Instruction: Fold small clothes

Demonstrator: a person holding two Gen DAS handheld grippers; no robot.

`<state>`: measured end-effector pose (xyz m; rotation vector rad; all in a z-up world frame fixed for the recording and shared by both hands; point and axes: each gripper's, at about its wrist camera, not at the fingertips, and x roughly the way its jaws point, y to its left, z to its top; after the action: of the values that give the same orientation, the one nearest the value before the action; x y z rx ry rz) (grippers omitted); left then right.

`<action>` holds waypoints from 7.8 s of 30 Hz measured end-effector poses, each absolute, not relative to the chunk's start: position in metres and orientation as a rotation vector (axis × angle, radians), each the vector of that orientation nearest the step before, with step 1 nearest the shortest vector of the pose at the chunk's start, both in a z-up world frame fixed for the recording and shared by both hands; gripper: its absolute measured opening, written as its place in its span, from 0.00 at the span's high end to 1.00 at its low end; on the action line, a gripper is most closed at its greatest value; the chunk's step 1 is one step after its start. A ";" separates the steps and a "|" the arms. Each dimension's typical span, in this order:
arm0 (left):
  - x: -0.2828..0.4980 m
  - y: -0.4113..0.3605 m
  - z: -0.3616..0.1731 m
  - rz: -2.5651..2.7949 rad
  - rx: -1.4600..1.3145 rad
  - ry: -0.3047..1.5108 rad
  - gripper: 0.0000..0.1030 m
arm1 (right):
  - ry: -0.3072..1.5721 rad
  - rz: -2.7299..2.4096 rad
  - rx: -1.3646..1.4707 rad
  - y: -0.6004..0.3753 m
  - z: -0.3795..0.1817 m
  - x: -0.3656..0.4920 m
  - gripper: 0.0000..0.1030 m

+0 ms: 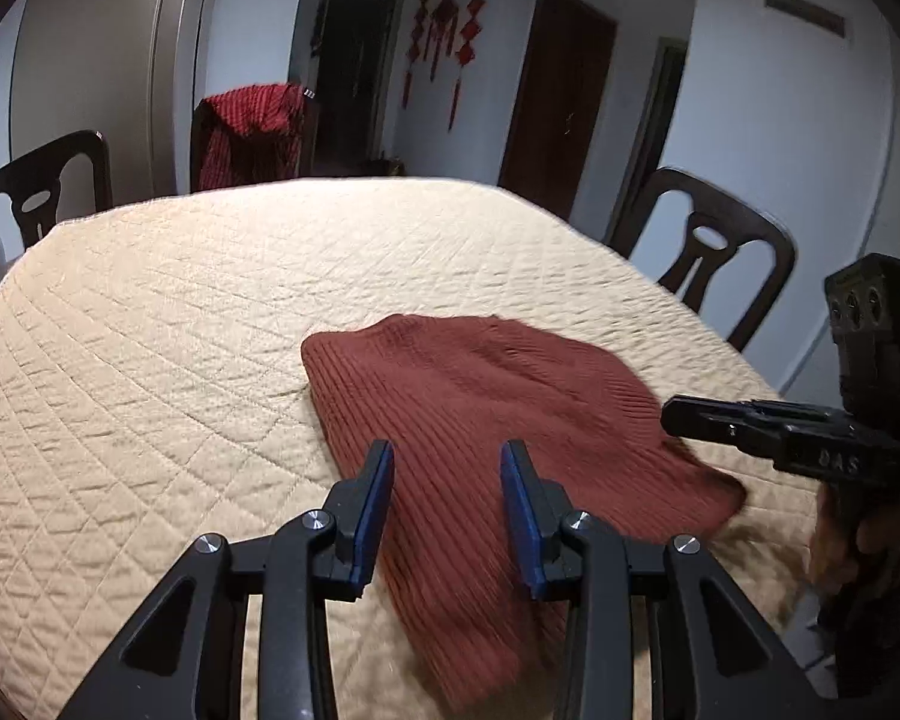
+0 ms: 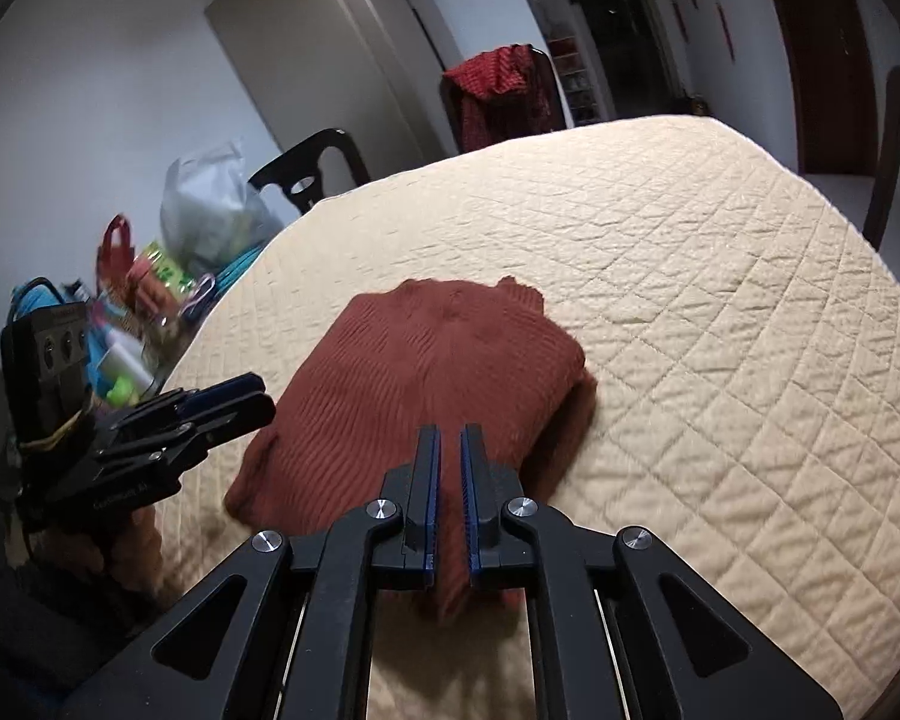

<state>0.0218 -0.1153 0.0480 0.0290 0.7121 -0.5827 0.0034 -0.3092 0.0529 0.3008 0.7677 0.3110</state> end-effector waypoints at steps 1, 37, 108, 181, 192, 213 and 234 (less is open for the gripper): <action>0.027 -0.119 0.042 -0.578 0.032 0.735 0.62 | 0.787 0.295 0.306 -0.310 0.046 0.009 0.94; 0.000 -0.100 0.044 -0.536 -0.006 0.719 0.61 | 0.748 0.322 0.282 -0.302 0.059 -0.014 0.69; 0.027 -0.102 0.039 -0.544 -0.096 0.819 0.65 | 0.833 0.408 0.580 -0.314 0.035 0.026 0.72; 0.070 0.064 0.029 -0.103 -0.008 0.756 0.59 | 0.866 0.599 0.004 -0.098 0.037 0.122 0.87; 0.054 0.065 0.027 -0.087 -0.026 0.768 0.60 | 0.868 0.584 -0.002 -0.105 0.035 0.107 0.85; 0.031 0.064 0.033 -0.074 -0.046 0.763 0.60 | 0.863 0.577 0.011 -0.121 0.036 0.089 0.85; 0.029 0.065 0.028 -0.052 -0.053 0.789 0.60 | 0.867 0.539 -0.036 -0.121 0.040 0.089 0.85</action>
<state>0.0288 0.0653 0.0277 -0.0530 0.7891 -0.0516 0.0891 -0.1214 0.0401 -0.0361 0.8668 0.5387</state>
